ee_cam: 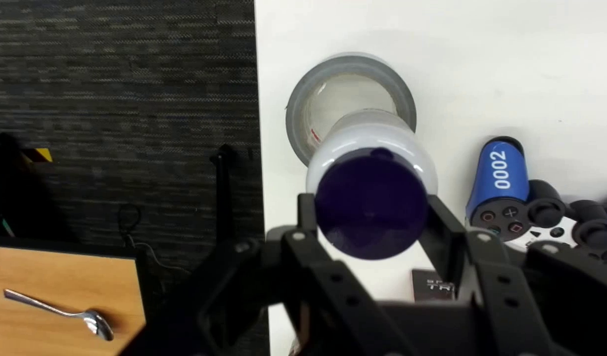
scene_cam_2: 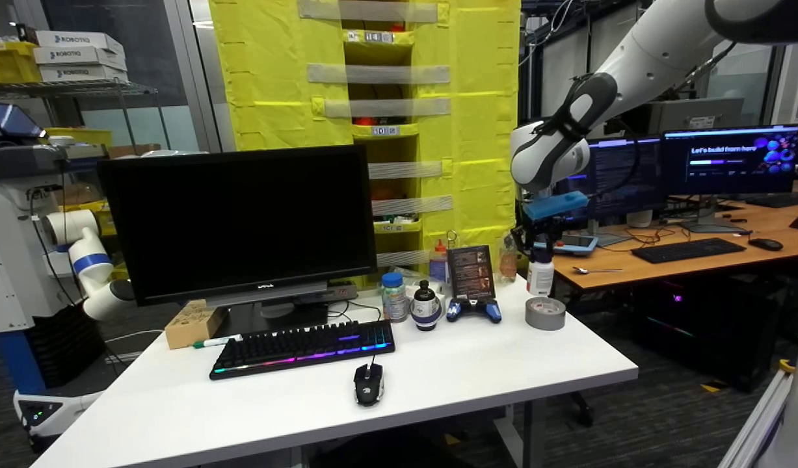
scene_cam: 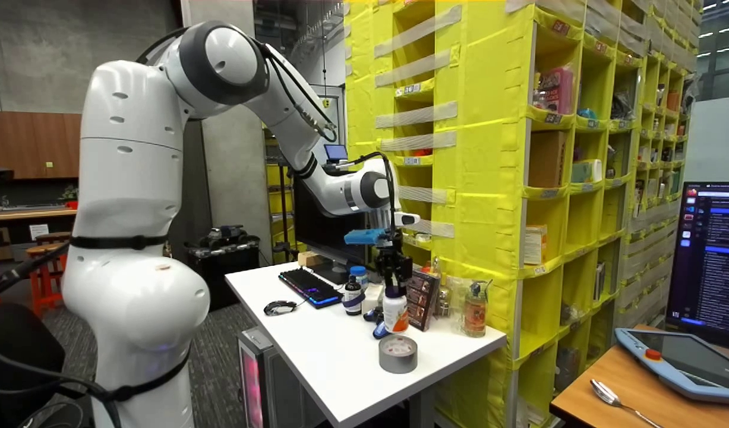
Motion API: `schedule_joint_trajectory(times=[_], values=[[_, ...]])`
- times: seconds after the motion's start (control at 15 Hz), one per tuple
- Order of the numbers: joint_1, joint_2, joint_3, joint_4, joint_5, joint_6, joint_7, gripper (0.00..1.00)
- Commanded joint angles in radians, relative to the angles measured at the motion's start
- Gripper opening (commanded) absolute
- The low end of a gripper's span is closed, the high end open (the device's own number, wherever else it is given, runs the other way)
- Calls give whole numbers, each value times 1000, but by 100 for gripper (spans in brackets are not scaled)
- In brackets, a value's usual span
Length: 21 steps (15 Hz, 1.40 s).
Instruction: Remove the white bottle from the grey masking tape, put it on the table and hen put it back in the center of the grey masking tape
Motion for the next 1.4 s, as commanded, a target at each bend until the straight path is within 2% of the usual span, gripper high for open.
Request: schedule_joint_trajectory(times=[0.0,0.2,0.47,0.87,1.33], values=[[-6,-115,27,-70,-27,28,-27,28],[-5,-152,58,-95,13,77,-104,28],[8,-173,103,-114,33,73,-200,28],[37,-140,157,-104,14,32,-326,28],[53,-28,180,-53,15,-10,-433,28]])
